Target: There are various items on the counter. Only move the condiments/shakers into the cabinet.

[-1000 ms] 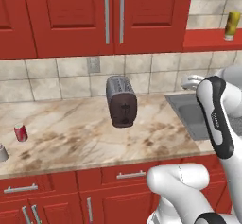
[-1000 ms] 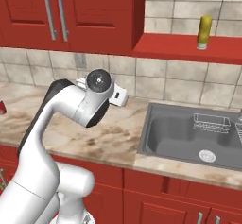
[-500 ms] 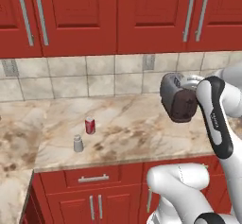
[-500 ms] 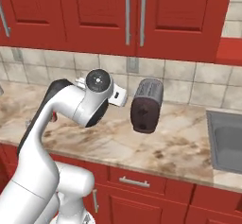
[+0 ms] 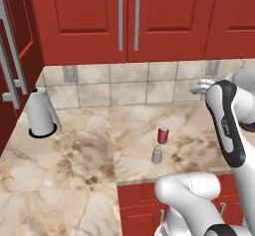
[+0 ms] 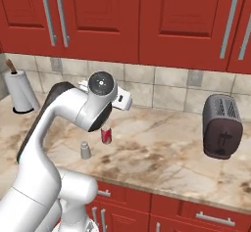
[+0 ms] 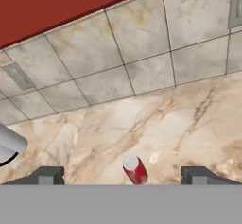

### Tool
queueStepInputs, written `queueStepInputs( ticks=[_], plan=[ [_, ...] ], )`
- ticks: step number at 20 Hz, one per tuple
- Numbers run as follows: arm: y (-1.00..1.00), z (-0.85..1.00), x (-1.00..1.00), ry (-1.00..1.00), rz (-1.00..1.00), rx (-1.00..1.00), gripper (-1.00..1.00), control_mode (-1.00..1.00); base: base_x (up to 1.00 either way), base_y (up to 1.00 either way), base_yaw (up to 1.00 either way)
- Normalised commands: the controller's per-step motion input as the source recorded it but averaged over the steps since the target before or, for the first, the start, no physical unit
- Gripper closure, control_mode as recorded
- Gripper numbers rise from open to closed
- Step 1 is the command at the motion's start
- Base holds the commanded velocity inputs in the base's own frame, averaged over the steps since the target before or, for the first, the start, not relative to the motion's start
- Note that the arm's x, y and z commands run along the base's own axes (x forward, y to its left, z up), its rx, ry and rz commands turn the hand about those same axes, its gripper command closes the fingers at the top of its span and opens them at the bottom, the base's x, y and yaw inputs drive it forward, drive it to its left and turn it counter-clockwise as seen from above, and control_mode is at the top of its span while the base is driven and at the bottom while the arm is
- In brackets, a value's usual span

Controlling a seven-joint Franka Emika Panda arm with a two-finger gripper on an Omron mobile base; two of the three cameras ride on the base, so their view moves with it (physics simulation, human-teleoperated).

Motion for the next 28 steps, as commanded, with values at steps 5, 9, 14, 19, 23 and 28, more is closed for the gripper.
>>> queueStepInputs(
  ticks=[5, 9, 14, 19, 23, 28],
  plan=[
    [0.00, 0.00, 0.00, 0.00, 0.00, 0.00, -1.00, 1.00, 0.94, 0.74, -0.04],
    [0.00, 0.00, 0.00, 0.00, 0.00, 0.00, -1.00, 1.00, 0.94, 0.23, -0.17],
    [0.51, -0.24, 0.58, 0.53, -0.05, -0.06, -1.00, -1.00, 0.18, 0.07, -0.03],
    [0.78, -0.50, 0.58, 0.62, 0.00, -0.05, -1.00, -1.00, 0.00, 0.00, 0.00],
    [0.54, -0.85, 0.30, 0.30, 0.00, 0.00, -1.00, -1.00, 0.00, 0.00, 0.00],
    [0.36, -0.92, 0.04, 0.09, 0.01, 0.00, -1.00, -1.00, 0.00, 0.00, 0.00]
  ],
)
